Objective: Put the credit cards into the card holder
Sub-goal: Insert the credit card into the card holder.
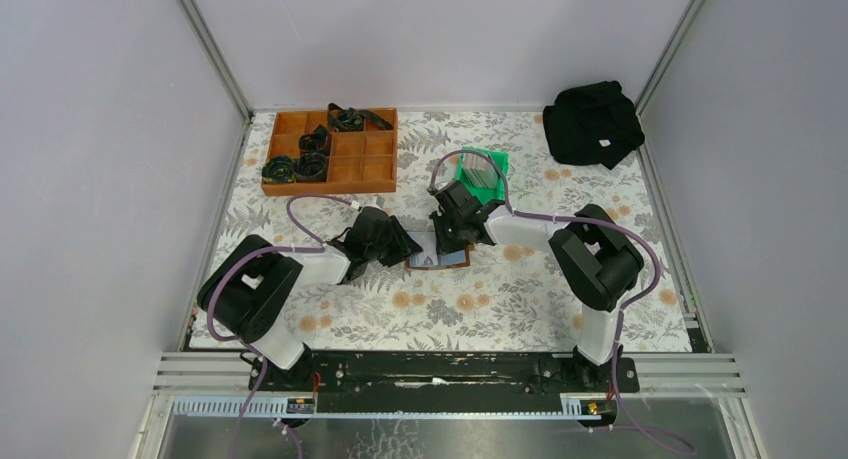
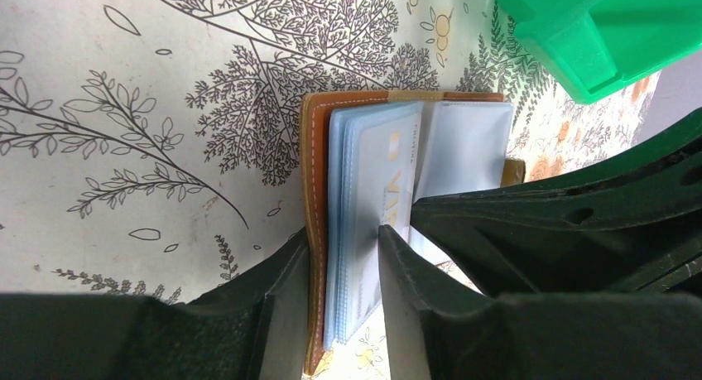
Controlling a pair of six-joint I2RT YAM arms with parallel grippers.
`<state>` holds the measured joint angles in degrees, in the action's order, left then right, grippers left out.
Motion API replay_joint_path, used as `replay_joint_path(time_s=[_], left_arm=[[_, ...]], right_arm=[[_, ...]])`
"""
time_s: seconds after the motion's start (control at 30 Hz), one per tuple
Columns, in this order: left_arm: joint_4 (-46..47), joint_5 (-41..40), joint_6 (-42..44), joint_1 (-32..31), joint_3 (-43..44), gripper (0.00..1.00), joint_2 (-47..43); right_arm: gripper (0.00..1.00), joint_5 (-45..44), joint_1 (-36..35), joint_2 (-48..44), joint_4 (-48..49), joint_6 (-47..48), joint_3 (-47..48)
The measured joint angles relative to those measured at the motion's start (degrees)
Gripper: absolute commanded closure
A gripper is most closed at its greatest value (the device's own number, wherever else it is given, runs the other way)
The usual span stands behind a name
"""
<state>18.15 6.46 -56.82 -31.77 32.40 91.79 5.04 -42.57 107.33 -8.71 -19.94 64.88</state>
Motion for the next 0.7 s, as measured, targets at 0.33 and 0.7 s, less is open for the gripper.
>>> replay_joint_path(time_s=[0.33,0.7], left_arm=[[0.4,0.4,0.0,0.0,0.0,0.55,0.1],[0.9,1.3,0.0,0.3,0.0,0.55,0.3]], right_arm=[[0.95,0.6,0.2,0.3,0.1,-0.5,0.1],[0.95,0.7,-0.5,0.9,0.0,-1.6,1.0]])
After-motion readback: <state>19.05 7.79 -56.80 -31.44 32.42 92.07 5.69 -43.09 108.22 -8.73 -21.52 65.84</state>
